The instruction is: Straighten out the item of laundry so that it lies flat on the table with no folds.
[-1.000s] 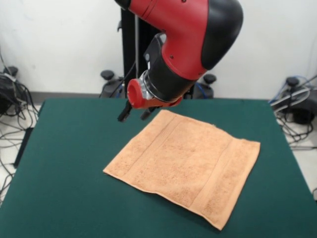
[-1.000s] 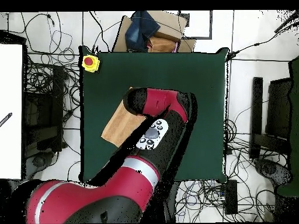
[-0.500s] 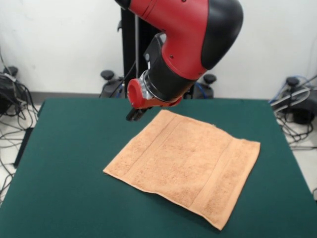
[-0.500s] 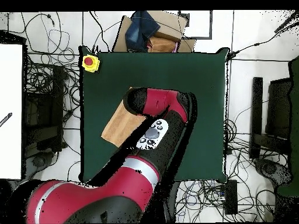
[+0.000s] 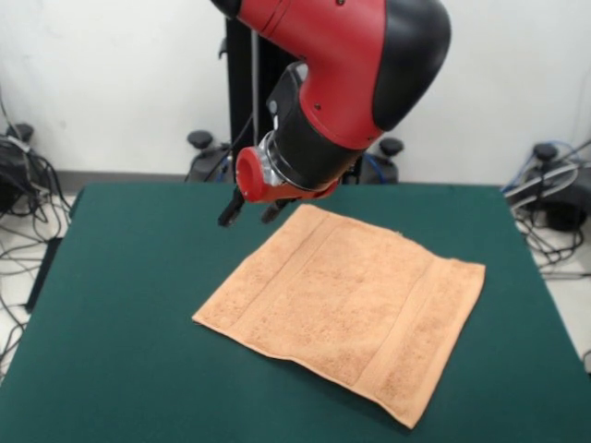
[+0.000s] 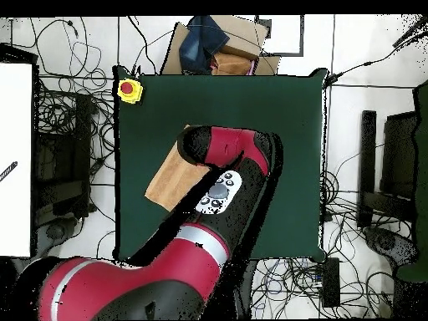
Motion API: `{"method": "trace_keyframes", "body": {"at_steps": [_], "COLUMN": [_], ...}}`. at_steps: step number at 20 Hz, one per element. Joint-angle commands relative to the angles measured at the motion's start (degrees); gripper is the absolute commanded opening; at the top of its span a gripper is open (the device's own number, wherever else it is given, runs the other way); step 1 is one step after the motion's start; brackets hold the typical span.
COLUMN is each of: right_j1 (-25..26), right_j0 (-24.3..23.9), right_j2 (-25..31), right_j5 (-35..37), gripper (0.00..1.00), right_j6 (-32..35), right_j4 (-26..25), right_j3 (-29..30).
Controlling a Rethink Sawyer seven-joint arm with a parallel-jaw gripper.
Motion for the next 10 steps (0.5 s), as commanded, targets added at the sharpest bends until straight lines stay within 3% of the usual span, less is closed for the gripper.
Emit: {"method": "trace_keyframes", "body": {"at_steps": [1, 10], "right_j1": [2.18, 1.9], "right_j0": [-1.15, -1.78], "right_j2": [6.87, 8.03], "right_j5": [5.22, 4.42], "gripper": [1.0, 1.0], "right_j6": [9.41, 8.66], "right_j4": [-0.32, -0.08], "right_j3": [-0.4, 0.21]}}
